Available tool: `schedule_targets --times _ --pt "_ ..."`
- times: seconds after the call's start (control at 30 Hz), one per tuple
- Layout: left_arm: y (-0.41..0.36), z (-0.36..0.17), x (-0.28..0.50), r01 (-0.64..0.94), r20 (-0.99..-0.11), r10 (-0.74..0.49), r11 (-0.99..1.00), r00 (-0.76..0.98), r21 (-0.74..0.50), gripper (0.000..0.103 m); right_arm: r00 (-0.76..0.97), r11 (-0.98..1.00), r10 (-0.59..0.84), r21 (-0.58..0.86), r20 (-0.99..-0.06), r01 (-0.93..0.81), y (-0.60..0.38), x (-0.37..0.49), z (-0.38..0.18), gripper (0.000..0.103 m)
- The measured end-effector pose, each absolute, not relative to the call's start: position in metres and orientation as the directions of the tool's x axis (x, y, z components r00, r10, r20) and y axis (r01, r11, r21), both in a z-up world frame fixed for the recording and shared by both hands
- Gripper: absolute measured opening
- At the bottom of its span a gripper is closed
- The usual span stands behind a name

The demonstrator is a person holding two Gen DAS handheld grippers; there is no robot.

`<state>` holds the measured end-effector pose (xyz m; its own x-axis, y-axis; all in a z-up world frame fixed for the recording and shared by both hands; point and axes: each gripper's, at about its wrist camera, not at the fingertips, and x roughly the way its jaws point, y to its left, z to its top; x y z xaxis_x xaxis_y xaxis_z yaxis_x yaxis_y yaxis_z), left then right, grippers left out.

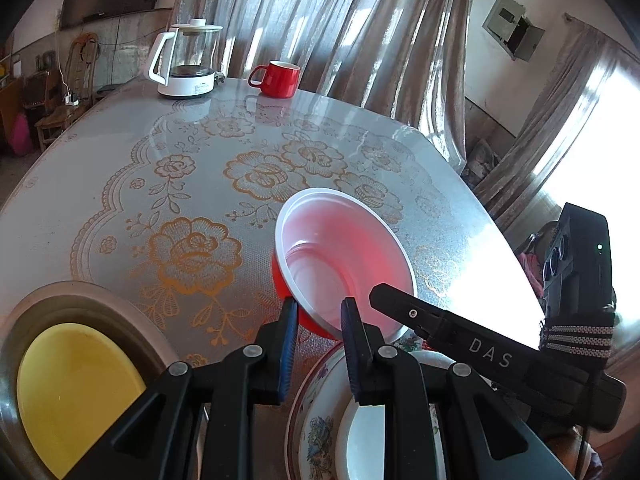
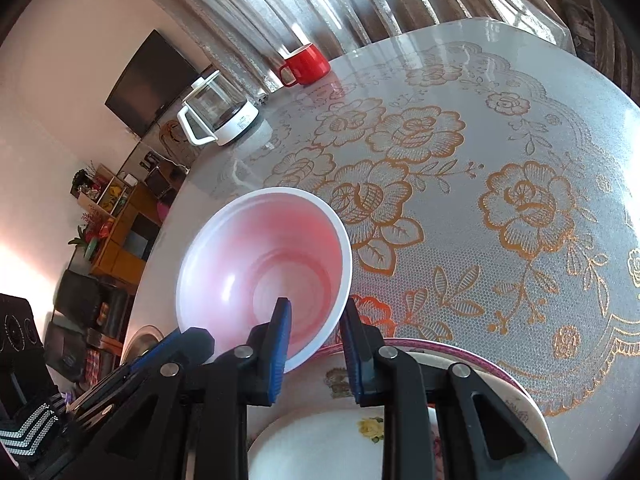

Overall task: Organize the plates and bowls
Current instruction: 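Lift and carry the red plastic bowl with the right gripper over the basin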

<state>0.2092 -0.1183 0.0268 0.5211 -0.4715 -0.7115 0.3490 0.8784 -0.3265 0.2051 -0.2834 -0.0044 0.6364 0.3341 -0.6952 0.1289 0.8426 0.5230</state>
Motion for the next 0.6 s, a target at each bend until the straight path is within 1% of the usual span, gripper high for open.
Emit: schedule_targets --times 0.6 --pt "-0.095 0.043 0.173 0.356 -0.678 -0.488 0.871 0.549 -0.339 0.022 0.645 0.83 0.377 0.552 -0.664 0.083 -0.262 0.183 0.008 0.024"
